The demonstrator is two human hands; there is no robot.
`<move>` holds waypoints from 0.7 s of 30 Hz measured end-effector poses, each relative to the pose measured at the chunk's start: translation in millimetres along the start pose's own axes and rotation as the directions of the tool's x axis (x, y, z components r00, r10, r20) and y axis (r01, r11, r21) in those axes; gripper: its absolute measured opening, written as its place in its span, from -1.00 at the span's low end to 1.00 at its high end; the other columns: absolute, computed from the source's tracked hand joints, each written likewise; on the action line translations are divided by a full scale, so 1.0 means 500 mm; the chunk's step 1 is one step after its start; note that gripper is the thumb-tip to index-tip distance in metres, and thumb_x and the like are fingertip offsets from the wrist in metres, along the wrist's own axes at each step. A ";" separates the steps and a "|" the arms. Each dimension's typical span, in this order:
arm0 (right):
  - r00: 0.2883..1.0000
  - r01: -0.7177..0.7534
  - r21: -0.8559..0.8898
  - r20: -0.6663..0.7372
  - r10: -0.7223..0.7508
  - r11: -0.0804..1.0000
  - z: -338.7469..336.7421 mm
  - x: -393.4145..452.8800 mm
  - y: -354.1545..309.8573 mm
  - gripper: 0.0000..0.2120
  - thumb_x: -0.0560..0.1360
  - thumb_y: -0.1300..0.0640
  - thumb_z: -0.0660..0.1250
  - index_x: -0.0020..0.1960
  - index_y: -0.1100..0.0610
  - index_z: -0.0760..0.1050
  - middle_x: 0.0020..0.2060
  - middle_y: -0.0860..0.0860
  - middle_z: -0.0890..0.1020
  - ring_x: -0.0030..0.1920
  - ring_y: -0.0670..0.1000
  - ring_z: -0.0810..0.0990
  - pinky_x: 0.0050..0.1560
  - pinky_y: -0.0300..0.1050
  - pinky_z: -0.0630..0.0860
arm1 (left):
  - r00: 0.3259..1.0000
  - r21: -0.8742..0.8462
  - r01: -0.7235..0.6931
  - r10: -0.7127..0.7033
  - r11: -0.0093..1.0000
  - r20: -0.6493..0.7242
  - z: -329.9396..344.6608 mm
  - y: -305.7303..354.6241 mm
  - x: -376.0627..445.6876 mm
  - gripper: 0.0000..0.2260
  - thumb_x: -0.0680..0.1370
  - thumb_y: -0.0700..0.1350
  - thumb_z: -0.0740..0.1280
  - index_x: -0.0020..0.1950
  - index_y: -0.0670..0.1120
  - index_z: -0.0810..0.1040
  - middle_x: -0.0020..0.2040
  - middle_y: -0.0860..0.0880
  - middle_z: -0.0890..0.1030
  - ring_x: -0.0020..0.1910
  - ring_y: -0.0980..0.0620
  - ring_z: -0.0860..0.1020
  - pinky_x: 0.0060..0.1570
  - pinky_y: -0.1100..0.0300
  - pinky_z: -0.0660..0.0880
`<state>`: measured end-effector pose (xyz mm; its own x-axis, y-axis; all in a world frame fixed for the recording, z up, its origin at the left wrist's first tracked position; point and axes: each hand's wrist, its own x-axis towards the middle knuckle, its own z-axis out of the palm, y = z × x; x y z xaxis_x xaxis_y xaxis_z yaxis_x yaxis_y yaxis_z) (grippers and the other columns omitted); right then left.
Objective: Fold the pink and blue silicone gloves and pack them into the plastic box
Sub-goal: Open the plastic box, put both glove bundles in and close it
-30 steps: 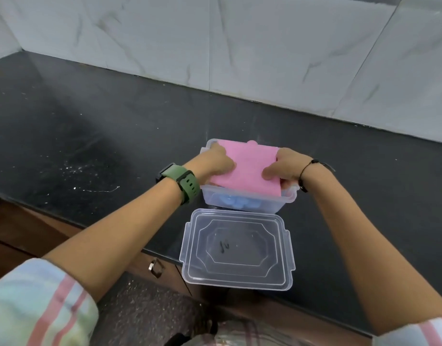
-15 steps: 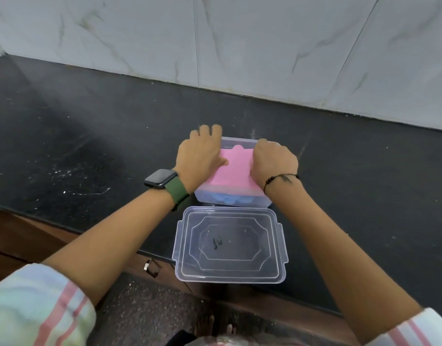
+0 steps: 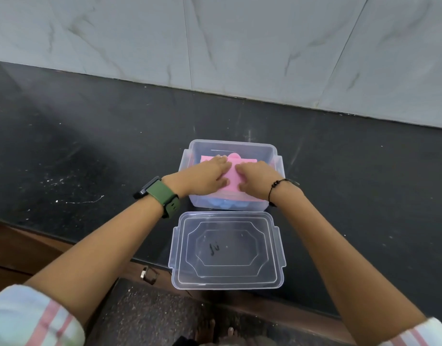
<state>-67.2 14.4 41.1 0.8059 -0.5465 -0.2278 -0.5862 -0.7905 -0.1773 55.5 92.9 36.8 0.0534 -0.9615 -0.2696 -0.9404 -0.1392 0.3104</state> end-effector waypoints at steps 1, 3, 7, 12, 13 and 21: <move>1.000 -0.003 -0.003 0.027 0.004 1.000 -0.002 0.002 0.003 -0.72 0.54 0.19 0.19 0.22 0.25 0.43 0.14 0.19 0.57 0.15 0.16 0.51 -0.06 -0.16 0.36 | 1.000 0.002 0.012 -0.012 1.000 0.024 0.001 0.002 0.004 -0.60 0.62 -0.14 0.13 0.44 -0.24 0.23 0.51 -0.18 0.18 0.50 -0.07 0.14 0.40 0.13 0.10; 0.998 -0.015 -0.009 0.060 0.015 1.000 -0.002 0.005 0.008 -0.73 0.54 0.16 0.21 0.19 0.25 0.46 0.14 0.18 0.57 0.14 0.16 0.51 -0.07 -0.16 0.35 | 0.998 0.000 0.035 -0.035 0.999 0.053 0.001 0.003 0.012 -0.57 0.62 -0.17 0.14 0.47 -0.23 0.18 0.54 -0.17 0.11 0.53 -0.07 0.07 0.43 0.11 0.06; 0.998 -0.039 0.029 0.056 0.037 0.999 0.000 0.011 0.004 -0.75 0.52 0.19 0.24 0.16 0.26 0.47 0.09 0.18 0.59 0.09 0.17 0.54 -0.12 -0.16 0.35 | 0.999 -0.048 0.054 -0.054 0.997 0.003 0.002 0.007 0.016 -0.56 0.59 -0.21 0.19 0.46 -0.19 0.24 0.51 -0.17 0.21 0.50 -0.09 0.16 0.40 0.10 0.12; 0.967 0.050 0.203 -0.255 0.003 0.978 0.006 -0.020 0.010 -0.69 0.49 0.27 0.22 0.23 0.24 0.48 0.16 0.14 0.59 0.19 0.14 0.50 0.14 -0.11 0.40 | 0.924 -0.086 -0.152 0.110 0.985 -0.366 0.028 0.020 -0.053 -0.68 0.54 -0.32 0.24 0.29 -0.28 0.47 0.24 -0.21 0.55 0.27 -0.16 0.47 0.30 0.23 0.26; 0.930 0.101 0.227 -0.368 -0.011 0.969 0.010 -0.038 0.009 -0.68 0.49 0.29 0.22 0.24 0.25 0.48 0.19 0.14 0.58 0.22 0.15 0.49 0.20 -0.15 0.34 | 0.888 -0.015 -0.198 0.173 0.980 -0.426 0.040 0.021 -0.073 -0.70 0.54 -0.30 0.23 0.27 -0.30 0.48 0.25 -0.23 0.55 0.30 -0.18 0.47 0.35 0.17 0.29; 0.665 0.557 -0.144 -0.512 -0.543 0.818 0.059 -0.176 0.032 -0.73 0.32 0.48 0.28 -0.04 0.34 0.63 -0.11 0.20 0.69 -0.07 0.19 0.68 0.04 0.03 0.61 | 0.722 0.496 -0.426 0.615 0.756 -0.317 0.126 -0.003 -0.178 -0.63 0.63 -0.20 0.02 0.17 -0.30 0.58 0.21 -0.22 0.59 0.24 -0.23 0.52 0.37 -0.01 0.34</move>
<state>-150.0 58.1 30.1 0.8971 -0.0761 0.4353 -0.0192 -0.9908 -0.1338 31.3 193.6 3.0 -0.4334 -0.8551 0.2847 -0.9006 0.4222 -0.1029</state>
